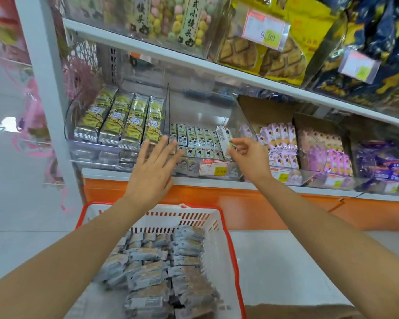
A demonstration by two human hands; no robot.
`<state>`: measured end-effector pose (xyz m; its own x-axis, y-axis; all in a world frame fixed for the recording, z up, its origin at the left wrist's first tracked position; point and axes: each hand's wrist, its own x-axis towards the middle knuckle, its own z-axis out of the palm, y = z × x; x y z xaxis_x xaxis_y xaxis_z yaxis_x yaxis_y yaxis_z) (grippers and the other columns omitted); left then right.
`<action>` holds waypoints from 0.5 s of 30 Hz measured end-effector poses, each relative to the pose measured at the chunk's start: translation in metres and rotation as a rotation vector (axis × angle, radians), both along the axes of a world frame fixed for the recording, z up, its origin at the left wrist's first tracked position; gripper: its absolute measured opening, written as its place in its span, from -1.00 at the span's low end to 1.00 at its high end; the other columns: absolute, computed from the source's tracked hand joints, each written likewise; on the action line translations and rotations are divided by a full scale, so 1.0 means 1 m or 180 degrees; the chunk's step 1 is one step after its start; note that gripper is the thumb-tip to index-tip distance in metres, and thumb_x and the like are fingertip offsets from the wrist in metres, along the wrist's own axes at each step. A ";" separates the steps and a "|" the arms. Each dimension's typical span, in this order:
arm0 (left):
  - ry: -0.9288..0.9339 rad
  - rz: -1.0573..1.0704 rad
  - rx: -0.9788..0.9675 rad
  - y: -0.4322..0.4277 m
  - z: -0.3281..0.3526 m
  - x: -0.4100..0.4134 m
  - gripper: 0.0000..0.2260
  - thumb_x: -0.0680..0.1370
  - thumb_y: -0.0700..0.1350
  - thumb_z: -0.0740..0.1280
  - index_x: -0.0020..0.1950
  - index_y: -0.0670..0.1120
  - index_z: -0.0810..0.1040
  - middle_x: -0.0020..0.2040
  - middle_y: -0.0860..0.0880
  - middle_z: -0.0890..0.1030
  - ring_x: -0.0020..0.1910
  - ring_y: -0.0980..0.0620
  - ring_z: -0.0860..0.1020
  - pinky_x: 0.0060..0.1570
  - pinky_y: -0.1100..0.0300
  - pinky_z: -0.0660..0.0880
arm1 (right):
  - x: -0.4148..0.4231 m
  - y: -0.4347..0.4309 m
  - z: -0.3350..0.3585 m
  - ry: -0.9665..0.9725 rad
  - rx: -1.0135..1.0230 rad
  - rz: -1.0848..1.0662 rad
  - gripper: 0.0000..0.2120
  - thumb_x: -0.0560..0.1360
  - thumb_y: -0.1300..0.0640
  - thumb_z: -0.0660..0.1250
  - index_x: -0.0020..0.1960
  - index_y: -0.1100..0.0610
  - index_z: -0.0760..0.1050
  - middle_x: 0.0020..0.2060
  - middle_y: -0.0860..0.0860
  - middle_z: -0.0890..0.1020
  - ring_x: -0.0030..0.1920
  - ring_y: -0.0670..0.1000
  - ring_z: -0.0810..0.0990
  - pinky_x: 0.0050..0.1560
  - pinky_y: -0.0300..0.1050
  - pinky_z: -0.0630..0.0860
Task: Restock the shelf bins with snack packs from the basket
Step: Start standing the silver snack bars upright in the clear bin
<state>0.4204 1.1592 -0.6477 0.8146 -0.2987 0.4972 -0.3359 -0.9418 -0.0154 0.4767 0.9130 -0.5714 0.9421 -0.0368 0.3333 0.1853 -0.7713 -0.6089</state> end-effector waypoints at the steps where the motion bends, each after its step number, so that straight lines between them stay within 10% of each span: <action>1: -0.0066 0.0008 0.0081 0.002 -0.004 0.002 -0.32 0.46 -0.07 0.41 0.55 -0.08 0.25 0.55 -0.14 0.25 0.57 -0.16 0.08 0.51 -0.22 -0.10 | 0.011 0.001 0.000 0.0047 -0.0147 -0.0050 -0.70 0.51 0.09 0.42 0.21 0.15 0.58 -0.11 0.01 0.63 -0.18 -0.11 0.56 -0.02 -0.18 0.56; 15: -0.0924 -0.0342 -0.0074 0.008 -0.042 0.034 -0.45 0.49 -0.15 0.09 0.52 -0.13 0.31 0.49 -0.10 0.37 0.52 -0.09 0.17 0.52 -0.14 -0.24 | 0.110 0.017 -0.017 0.0474 -0.1831 -0.0746 -0.82 0.54 0.12 0.36 0.00 0.20 0.68 -0.10 0.19 0.70 -0.06 0.17 0.65 0.04 0.08 0.59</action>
